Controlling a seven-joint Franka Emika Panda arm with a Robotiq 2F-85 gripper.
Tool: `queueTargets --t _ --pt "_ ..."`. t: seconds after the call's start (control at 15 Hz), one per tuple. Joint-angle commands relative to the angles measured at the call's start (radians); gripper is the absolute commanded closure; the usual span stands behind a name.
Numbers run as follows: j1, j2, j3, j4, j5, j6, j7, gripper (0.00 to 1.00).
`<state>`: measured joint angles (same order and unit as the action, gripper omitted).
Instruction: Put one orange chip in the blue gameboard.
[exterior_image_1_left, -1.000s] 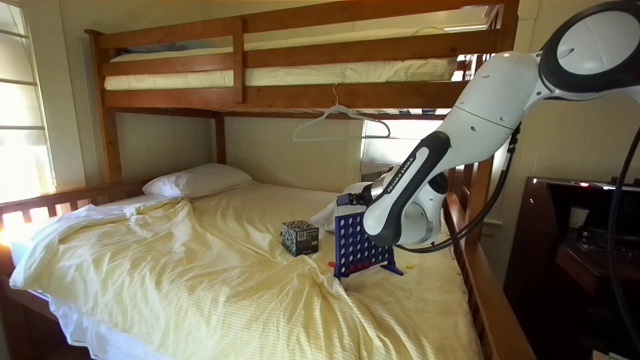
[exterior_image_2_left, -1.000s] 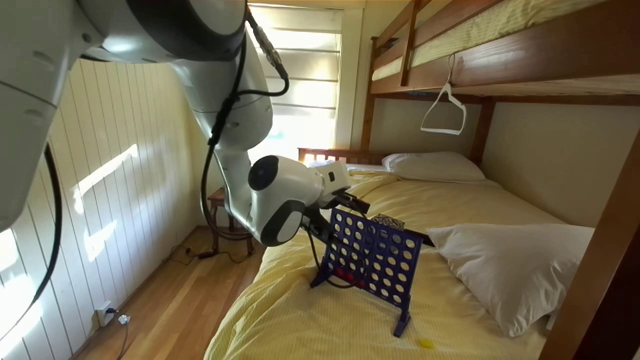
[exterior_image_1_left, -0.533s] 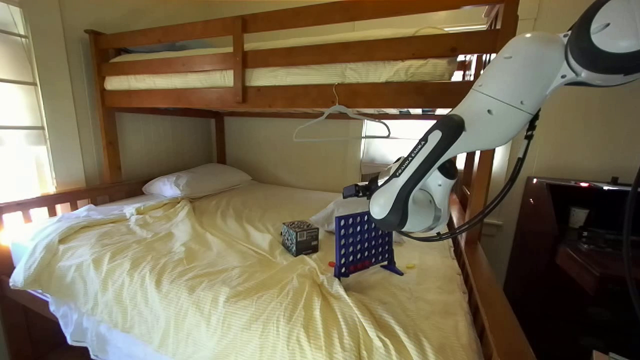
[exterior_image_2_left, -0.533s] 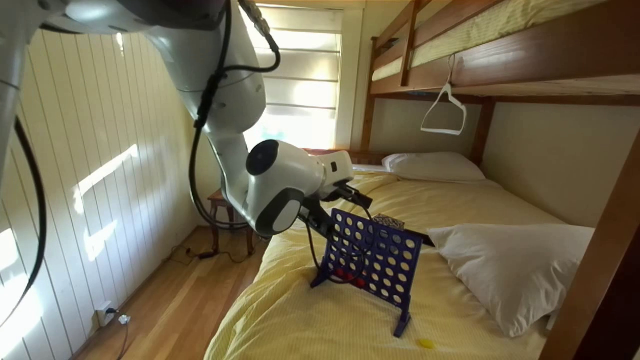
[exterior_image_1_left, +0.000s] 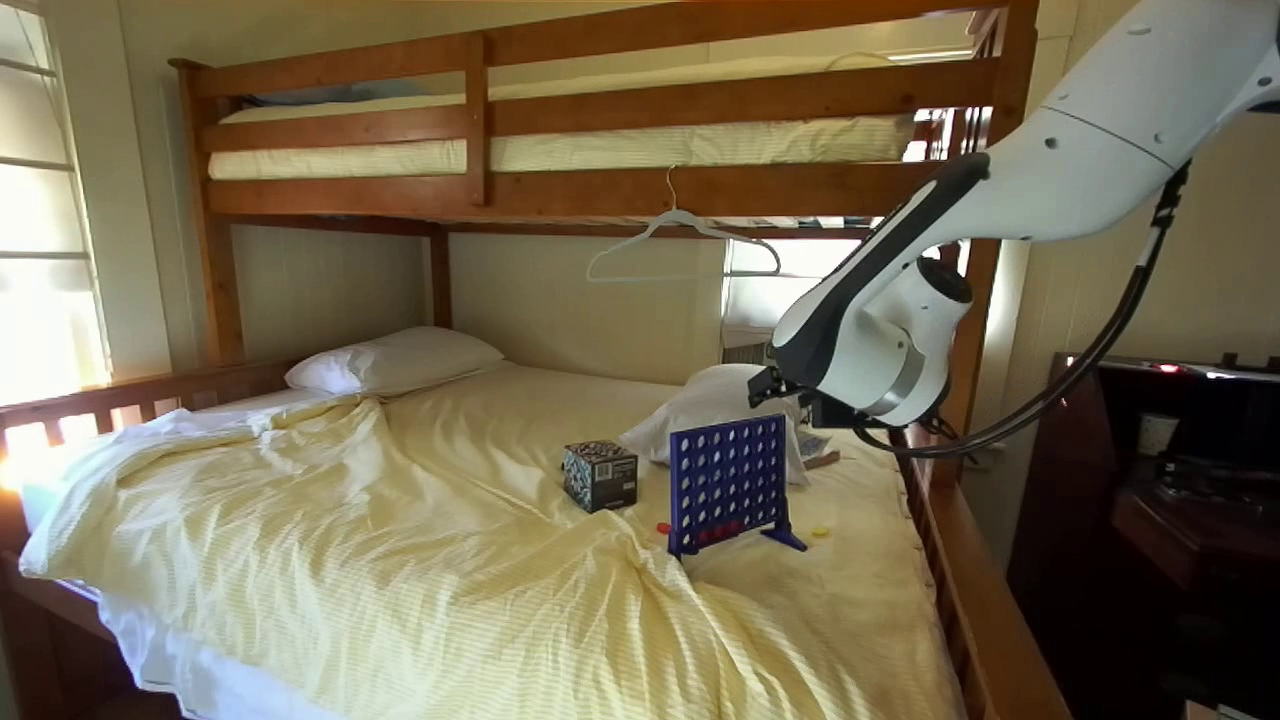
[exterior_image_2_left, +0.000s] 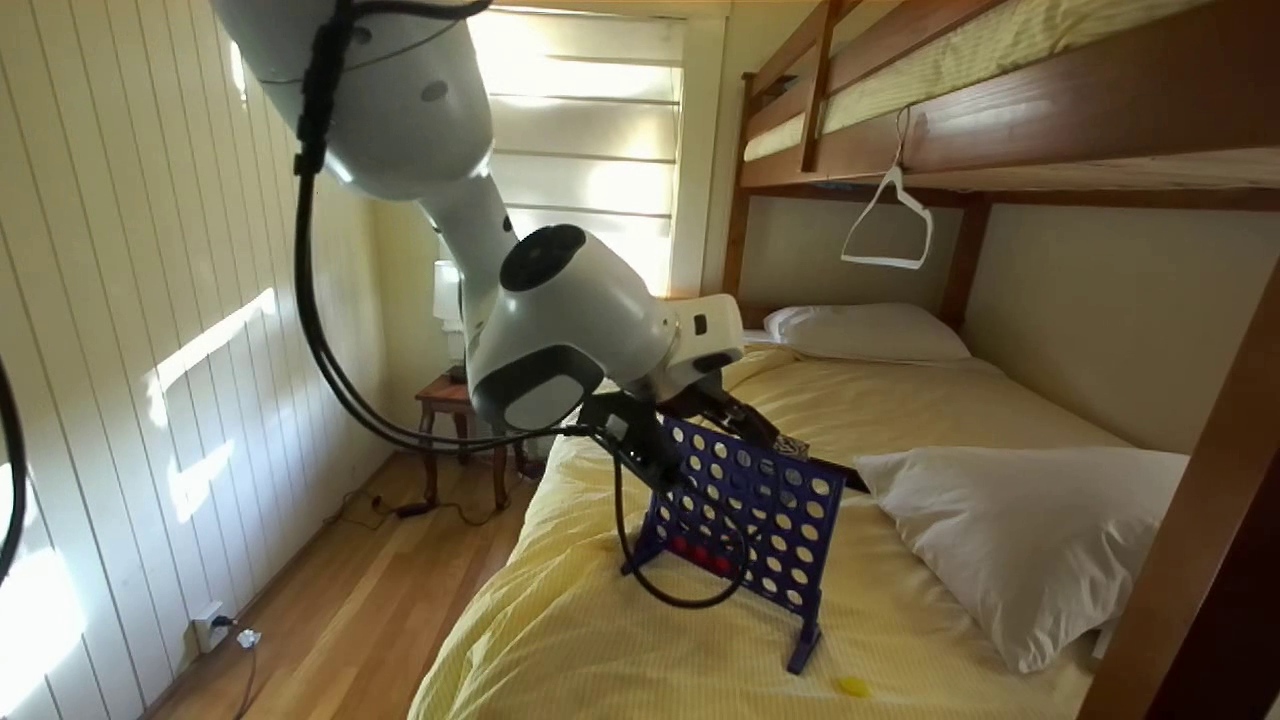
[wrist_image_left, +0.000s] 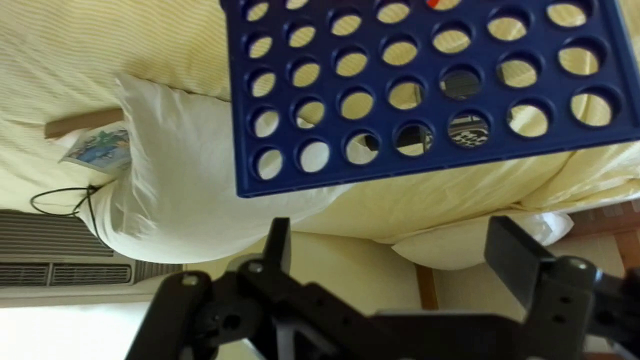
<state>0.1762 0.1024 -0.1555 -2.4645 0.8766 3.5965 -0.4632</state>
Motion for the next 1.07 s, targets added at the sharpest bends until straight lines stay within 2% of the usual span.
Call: queueTargets --t 0.0,0.53,1.0 --pt "0.035 -0.086 -0.027 -0.058 0.201 -0.039 -0.252 0.0" --pt "0.04 -0.15 0.003 -0.066 0.53 -0.096 -0.697 0.0" --pt "0.042 -0.158 0.018 -0.062 0.764 -0.154 -0.997 0.0"
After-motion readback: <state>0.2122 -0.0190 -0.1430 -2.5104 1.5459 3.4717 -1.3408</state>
